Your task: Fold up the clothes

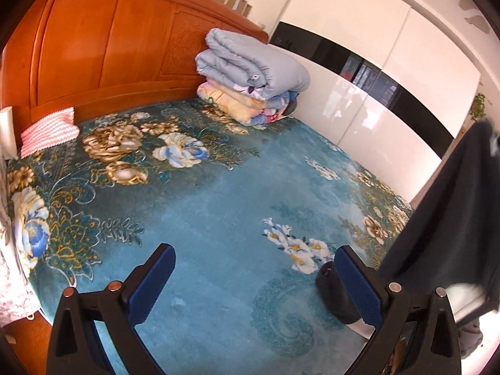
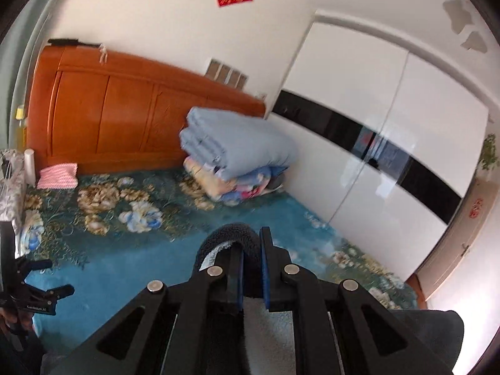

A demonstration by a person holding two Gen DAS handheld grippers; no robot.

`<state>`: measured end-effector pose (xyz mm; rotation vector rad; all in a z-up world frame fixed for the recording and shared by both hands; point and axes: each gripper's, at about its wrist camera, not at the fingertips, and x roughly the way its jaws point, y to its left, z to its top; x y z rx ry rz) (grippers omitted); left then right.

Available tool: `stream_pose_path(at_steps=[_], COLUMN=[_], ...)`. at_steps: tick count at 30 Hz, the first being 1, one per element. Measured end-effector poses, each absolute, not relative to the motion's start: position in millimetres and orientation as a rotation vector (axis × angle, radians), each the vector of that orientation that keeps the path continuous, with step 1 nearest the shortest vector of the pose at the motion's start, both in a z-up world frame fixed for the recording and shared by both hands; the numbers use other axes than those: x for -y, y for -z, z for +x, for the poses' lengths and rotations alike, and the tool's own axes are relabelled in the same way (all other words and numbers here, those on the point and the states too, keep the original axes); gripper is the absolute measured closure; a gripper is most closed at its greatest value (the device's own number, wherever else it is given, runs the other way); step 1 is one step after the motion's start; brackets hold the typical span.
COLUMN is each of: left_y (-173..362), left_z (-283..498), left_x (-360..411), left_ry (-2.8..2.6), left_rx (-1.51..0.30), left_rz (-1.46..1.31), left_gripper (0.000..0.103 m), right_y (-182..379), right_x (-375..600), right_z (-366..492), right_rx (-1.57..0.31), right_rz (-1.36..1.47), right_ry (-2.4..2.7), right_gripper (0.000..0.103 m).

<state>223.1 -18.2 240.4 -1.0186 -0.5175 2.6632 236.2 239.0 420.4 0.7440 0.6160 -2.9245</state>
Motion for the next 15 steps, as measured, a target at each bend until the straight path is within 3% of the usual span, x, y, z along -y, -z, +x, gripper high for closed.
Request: stream_pose_path(at_steps=[8, 15], left_y=[-206.5, -176.4], left_z=[210.8, 196.3], left_x=[50.0, 63.0], left_ry=[-2.672, -2.625], left_rx=[0.651, 0.751], left_rz=[-1.124, -1.209], left_gripper=[0.000, 0.000], right_y=[-243.9, -207.5], right_x=[-172.0, -112.2], right_z=[170.0, 126.6], right_rx=[-0.453, -0.595], right_rz=[1.162, 1.225], right_ry=[2.590, 2.461], right_gripper=[0.094, 0.094])
